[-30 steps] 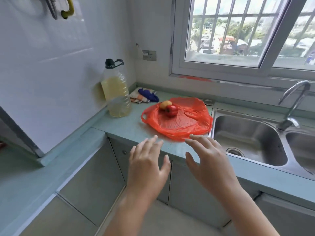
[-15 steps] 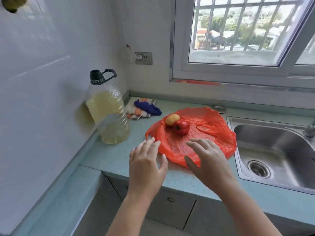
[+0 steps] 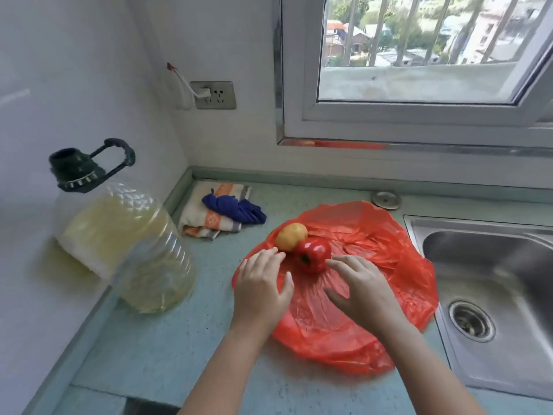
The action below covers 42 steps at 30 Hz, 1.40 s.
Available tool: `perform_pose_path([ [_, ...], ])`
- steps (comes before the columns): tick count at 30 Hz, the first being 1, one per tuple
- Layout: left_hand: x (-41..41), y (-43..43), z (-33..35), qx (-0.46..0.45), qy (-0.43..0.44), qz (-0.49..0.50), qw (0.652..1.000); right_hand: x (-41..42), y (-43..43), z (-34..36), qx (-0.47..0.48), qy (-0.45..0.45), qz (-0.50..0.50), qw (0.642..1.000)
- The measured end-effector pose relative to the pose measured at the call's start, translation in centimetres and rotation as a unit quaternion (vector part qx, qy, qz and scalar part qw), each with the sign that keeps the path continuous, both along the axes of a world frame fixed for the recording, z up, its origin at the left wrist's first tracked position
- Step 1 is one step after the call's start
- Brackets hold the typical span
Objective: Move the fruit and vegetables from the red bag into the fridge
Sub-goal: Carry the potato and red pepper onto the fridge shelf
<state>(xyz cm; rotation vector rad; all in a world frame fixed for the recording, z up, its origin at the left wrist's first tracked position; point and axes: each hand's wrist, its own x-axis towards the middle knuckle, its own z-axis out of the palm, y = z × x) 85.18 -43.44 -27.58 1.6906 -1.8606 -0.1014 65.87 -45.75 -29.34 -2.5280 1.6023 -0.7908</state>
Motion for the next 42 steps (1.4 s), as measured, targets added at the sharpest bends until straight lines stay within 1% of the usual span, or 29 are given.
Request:
perform_pose_path([
  [6, -0.1, -6.9, -2.8, 0.060, -0.034, -0.013, 0.998, 0.2, -6.2, -3.0, 0.044, -0.002, 0.008, 0.999],
  [12, -0.1, -11.6, -5.5, 0.097, -0.020, -0.021, 0.995, 0.9, -9.8, -4.9, 0.065, -0.020, 0.050, 0.996],
  [19, 0.0, -15.6, -7.3, 0.144, -0.020, -0.050, 0.988, 0.6, -12.1, -7.4, 0.151, -0.027, 0.081, 0.985],
  [23, -0.3, -16.7, -8.1, 0.165, -0.016, -0.072, 0.984, 0.6, -12.6, -8.1, 0.162, -0.043, 0.096, 0.981],
  [28, -0.8, -17.2, -9.1, 0.177, -0.002, -0.072, 0.982, 0.2, -13.0, -8.4, 0.168, -0.053, 0.108, 0.978],
  [33, -0.7, -17.4, -9.2, 0.184, 0.018, -0.073, 0.980, -0.3, -12.8, -8.7, 0.181, -0.042, 0.118, 0.975],
  [36, -0.5, -17.6, -9.2, 0.195, 0.031, -0.075, 0.977, -0.4, -12.8, -8.7, 0.179, -0.035, 0.112, 0.977],
  [39, -0.4, -17.6, -9.1, 0.205, 0.037, -0.077, 0.975, -0.5, -12.6, -8.6, 0.158, -0.030, 0.103, 0.982],
  [42, -0.3, -17.7, -9.2, 0.210, 0.049, -0.074, 0.974, -0.5, -12.3, -9.1, 0.155, -0.066, 0.080, 0.982],
])
